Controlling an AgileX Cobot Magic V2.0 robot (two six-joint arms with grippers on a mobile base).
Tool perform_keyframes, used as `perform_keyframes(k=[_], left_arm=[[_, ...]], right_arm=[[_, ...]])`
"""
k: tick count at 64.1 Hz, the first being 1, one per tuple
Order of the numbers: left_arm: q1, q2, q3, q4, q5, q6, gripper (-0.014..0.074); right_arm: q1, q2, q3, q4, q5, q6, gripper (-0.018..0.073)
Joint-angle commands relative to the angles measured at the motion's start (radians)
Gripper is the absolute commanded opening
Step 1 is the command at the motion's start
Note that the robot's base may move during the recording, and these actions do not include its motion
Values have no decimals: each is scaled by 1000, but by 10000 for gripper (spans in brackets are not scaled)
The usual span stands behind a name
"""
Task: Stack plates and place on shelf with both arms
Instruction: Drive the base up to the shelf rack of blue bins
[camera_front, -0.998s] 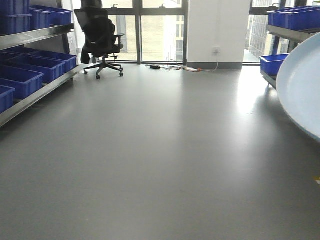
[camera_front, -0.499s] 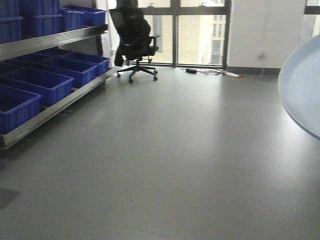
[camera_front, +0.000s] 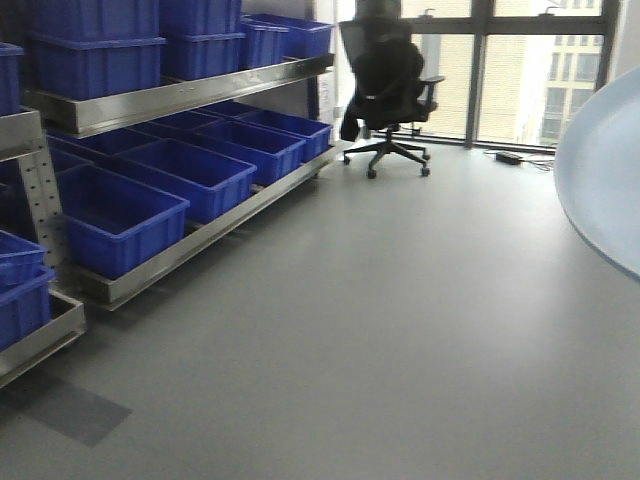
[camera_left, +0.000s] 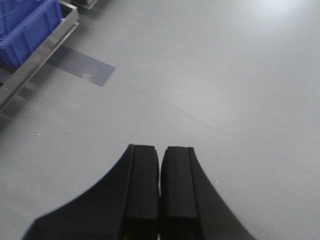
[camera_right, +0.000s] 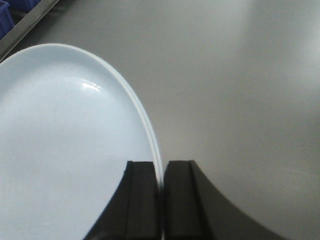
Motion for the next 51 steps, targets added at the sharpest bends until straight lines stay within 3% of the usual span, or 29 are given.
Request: perform_keyframes(k=[1, 51], left_arm=[[2, -7, -27, 0, -72, -5, 87], [2, -7, -27, 0, -72, -5, 87]], right_arm=[[-5, 0, -31, -4, -89, 2, 57], [-5, 1, -31, -4, -89, 2, 57]])
